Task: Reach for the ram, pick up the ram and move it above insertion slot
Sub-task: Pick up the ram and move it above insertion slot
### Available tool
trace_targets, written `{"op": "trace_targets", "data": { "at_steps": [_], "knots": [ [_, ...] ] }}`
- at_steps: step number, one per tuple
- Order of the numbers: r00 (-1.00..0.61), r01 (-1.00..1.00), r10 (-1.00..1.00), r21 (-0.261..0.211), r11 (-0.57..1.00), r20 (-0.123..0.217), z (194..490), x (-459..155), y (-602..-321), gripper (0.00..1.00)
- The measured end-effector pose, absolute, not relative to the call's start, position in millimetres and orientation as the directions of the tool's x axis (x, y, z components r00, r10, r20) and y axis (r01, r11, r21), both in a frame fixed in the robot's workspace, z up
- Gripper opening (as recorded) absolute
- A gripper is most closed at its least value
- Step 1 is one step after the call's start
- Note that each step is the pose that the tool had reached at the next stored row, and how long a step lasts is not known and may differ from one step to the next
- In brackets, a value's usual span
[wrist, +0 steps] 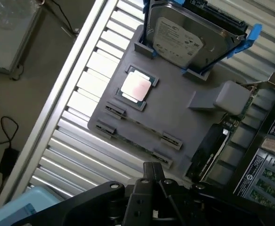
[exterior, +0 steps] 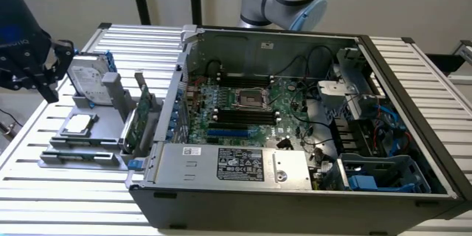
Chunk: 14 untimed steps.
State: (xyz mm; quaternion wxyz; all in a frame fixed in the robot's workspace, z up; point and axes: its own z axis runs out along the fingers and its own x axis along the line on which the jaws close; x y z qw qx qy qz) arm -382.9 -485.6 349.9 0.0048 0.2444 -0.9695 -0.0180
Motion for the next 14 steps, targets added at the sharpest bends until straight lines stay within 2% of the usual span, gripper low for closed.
{"op": "trace_targets", "data": {
  "at_steps": [14],
  "knots": [
    [-0.733,-0.680,-0.680,0.037,0.733,0.001,347.6,-382.9,-485.6,0.11]
  ]
}}
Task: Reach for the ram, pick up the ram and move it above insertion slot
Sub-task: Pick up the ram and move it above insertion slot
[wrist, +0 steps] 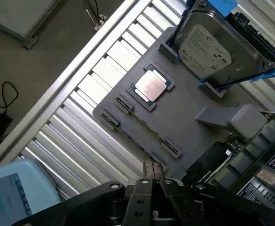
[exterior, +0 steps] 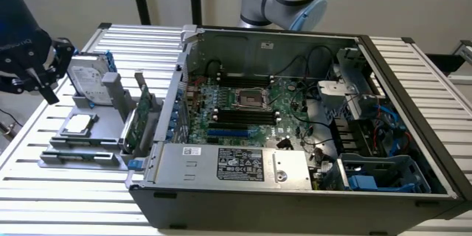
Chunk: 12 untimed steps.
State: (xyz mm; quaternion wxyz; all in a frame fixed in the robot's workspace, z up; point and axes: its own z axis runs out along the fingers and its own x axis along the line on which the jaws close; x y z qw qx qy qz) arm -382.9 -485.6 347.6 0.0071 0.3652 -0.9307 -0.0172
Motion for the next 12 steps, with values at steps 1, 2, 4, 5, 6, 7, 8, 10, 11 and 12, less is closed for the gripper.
{"op": "trace_targets", "data": {
  "at_steps": [1,2,4,5,6,7,8,10,11,12],
  "knots": [
    [-0.721,-0.693,-0.693,0.037,0.720,0.001,347.5,-382.9,-485.6,0.11],
    [-0.708,-0.706,-0.706,0.037,0.707,0.001,347.3,-382.9,-485.6,0.11],
    [-0.681,-0.732,-0.732,0.037,0.681,0.001,346.9,-382.9,-485.6,0.11],
    [-0.668,-0.744,-0.744,0.037,0.667,0.001,346.7,-382.8,-485.6,0.11],
    [-0.654,-0.756,-0.756,0.037,0.654,0.001,346.5,-382.9,-485.6,0.11],
    [-0.641,-0.767,-0.768,0.037,0.640,0.001,346.4,-382.8,-485.6,0.11],
    [-0.627,-0.779,-0.779,0.037,0.626,0.001,346.2,-382.8,-485.6,0.11],
    [-0.598,-0.801,-0.802,0.037,0.597,0.001,345.8,-382.9,-485.6,0.11],
    [-0.583,-0.812,-0.813,0.037,0.582,0.001,345.6,-382.9,-485.6,0.11],
    [-0.568,-0.823,-0.823,0.037,0.567,0.001,345.4,-382.9,-485.6,0.11]
  ]
}}
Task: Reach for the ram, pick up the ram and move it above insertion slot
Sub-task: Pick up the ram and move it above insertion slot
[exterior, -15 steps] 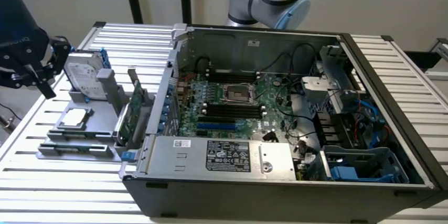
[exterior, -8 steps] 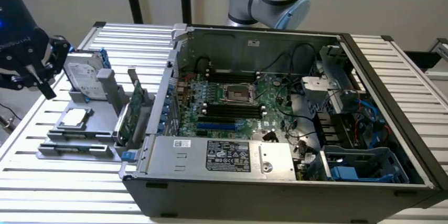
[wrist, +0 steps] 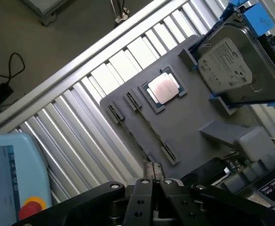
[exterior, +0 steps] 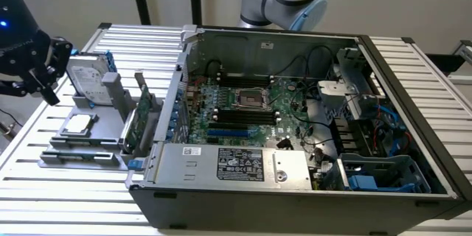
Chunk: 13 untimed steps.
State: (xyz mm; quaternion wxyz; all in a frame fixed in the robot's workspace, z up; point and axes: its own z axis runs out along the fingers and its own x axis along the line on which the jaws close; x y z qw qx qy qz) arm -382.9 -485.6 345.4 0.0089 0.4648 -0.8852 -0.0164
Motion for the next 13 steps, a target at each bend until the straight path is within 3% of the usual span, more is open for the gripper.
{"op": "trace_targets", "data": {
  "at_steps": [13],
  "knots": [
    [-0.360,-0.932,-0.933,0.037,0.360,0.001,343.1,-382.9,-485.6,0.11]
  ]
}}
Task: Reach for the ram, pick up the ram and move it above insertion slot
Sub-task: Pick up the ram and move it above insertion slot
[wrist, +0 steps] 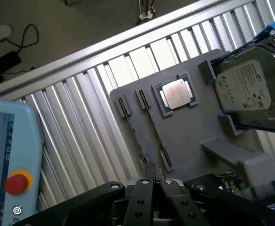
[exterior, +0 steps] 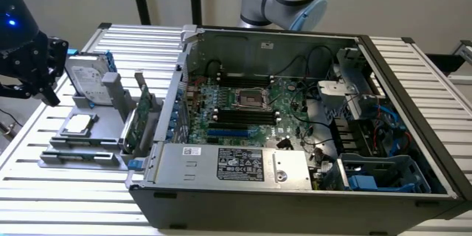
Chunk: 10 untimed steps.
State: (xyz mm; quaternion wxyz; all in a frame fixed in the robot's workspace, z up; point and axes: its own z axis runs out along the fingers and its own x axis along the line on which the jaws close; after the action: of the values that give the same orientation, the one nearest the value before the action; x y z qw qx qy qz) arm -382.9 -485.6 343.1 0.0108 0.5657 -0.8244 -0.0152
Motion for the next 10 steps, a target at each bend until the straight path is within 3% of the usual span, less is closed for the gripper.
{"op": "trace_targets", "data": {
  "at_steps": [10],
  "knots": [
    [-0.184,-0.982,-0.983,0.036,0.184,0.000,340.7,-382.9,-485.6,0.11]
  ]
}}
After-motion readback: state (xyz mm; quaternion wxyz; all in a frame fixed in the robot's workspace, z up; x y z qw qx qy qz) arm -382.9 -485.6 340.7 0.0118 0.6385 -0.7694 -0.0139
